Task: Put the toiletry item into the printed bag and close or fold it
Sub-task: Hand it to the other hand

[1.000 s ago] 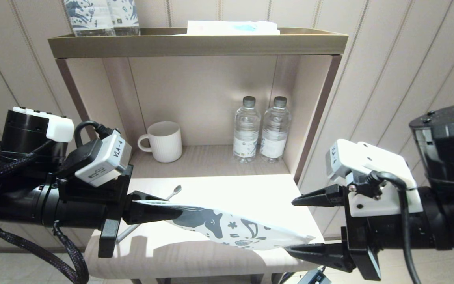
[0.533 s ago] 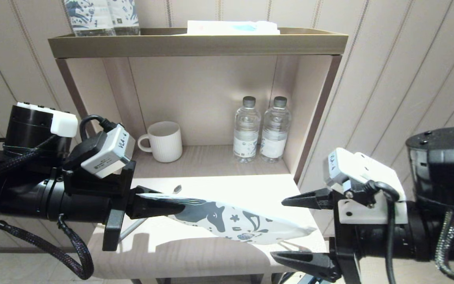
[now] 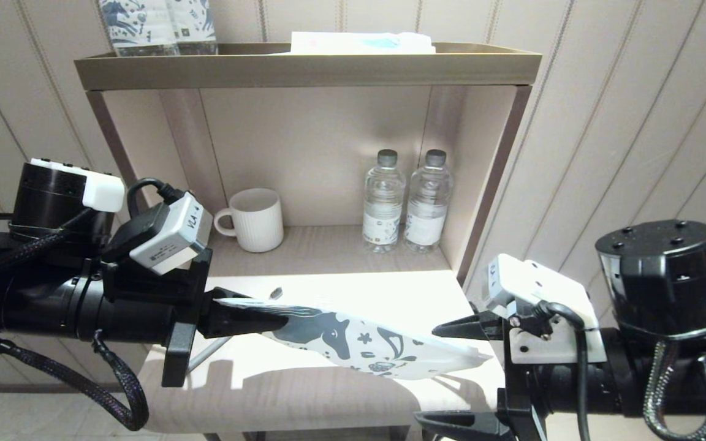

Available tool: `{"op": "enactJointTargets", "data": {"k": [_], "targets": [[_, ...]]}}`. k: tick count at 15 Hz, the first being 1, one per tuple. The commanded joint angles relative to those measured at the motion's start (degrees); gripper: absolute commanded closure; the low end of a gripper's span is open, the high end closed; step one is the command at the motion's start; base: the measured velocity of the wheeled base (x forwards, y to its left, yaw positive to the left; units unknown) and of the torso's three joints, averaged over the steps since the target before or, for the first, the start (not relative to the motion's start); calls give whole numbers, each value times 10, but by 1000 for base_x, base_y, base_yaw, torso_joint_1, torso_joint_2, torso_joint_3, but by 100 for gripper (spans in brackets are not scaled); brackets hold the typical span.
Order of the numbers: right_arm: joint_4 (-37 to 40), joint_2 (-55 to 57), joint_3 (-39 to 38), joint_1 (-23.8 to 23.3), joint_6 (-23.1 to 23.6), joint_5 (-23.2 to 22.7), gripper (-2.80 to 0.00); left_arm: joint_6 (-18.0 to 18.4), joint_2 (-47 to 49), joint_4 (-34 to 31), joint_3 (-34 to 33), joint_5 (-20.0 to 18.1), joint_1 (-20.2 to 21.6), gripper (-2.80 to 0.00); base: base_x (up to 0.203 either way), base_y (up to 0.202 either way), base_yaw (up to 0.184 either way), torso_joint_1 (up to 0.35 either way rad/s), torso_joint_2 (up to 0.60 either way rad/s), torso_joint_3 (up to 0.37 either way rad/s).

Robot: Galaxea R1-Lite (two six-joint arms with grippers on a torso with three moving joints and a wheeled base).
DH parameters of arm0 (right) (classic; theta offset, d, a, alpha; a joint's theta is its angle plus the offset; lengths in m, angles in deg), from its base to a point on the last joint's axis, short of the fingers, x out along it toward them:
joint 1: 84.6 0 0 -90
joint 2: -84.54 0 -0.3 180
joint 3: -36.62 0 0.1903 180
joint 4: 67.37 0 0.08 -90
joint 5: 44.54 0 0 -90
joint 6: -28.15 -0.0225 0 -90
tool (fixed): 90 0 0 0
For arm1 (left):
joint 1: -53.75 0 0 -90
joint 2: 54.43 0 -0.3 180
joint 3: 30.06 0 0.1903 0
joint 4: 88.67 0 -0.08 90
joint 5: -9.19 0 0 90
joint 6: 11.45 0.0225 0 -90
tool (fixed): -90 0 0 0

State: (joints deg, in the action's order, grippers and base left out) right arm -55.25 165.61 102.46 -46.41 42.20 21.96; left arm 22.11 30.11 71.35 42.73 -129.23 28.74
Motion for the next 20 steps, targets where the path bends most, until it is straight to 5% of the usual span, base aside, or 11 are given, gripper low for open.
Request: {"op": "enactJointTargets", "data": {"k": [1,3,4,20], "targets": [[-2,1,2,0,-1,-1,-280,2,1,0,-2,-3,0,0,0,0,0,0,0,0],[-2,2,3,1,-7,-1,-280,2,1,0,-2,-3,0,0,0,0,0,0,0,0],[-2,3,3,1,-6,-3,0,2,2,0,-1,-3,0,0,0,0,0,0,0,0],[-1,55,76,24,-6,-2,0,3,8,0,-8,-2,-28,0,0,0,0,0,0,0]]}}
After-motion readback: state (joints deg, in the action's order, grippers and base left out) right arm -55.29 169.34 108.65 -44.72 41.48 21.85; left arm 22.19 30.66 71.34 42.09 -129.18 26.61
